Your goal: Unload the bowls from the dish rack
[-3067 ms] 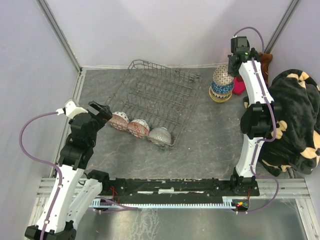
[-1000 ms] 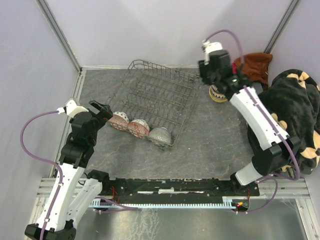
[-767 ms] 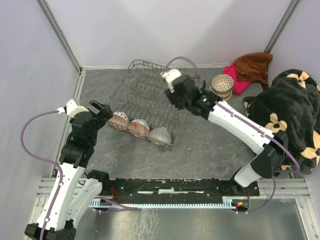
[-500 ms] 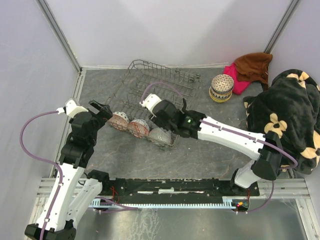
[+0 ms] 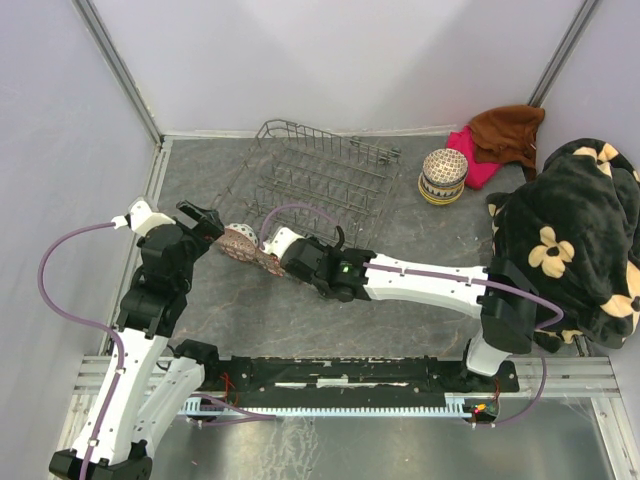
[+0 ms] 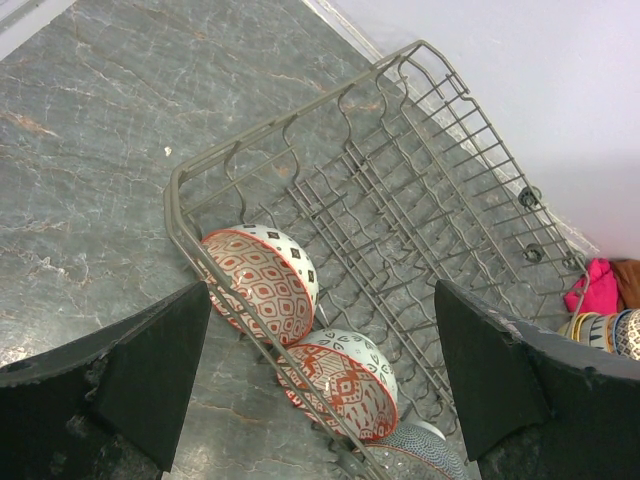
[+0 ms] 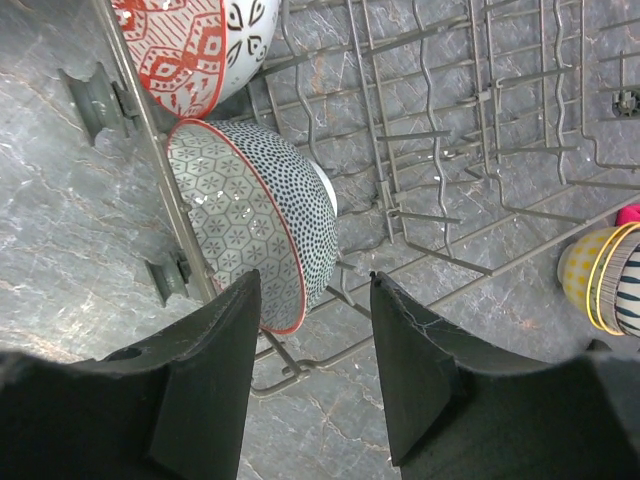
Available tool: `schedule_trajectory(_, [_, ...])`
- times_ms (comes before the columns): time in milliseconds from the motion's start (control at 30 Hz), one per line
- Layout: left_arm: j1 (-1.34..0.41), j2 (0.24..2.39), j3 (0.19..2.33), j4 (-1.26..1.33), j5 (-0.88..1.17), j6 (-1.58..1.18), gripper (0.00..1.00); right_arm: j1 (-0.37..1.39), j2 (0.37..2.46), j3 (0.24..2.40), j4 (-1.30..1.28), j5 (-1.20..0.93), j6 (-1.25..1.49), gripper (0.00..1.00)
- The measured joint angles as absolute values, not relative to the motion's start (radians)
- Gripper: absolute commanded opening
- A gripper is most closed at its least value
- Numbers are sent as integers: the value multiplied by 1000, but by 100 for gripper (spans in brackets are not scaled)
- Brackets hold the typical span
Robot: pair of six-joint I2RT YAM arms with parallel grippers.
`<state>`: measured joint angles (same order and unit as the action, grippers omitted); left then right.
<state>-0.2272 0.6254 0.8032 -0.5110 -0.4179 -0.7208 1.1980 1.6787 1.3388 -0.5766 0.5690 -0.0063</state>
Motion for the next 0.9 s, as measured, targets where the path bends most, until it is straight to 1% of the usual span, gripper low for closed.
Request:
schedule_trajectory(300, [-227, 626, 804, -515, -419, -720, 99, 1198, 1740, 1332, -550, 624, -21, 48])
schedule_trajectory(433, [-227, 626, 805, -515, -419, -720, 99, 1199, 1763, 1325, -533, 656, -29, 42])
schedule_trajectory(600, [-227, 627, 805, -514, -420, -720, 99, 1209, 1770, 1309, -521, 696, -35, 31])
schedule_trajectory(900, [-227, 628, 805, -514, -421, -720, 99, 1230, 1785, 1298, -500, 750, -43, 20])
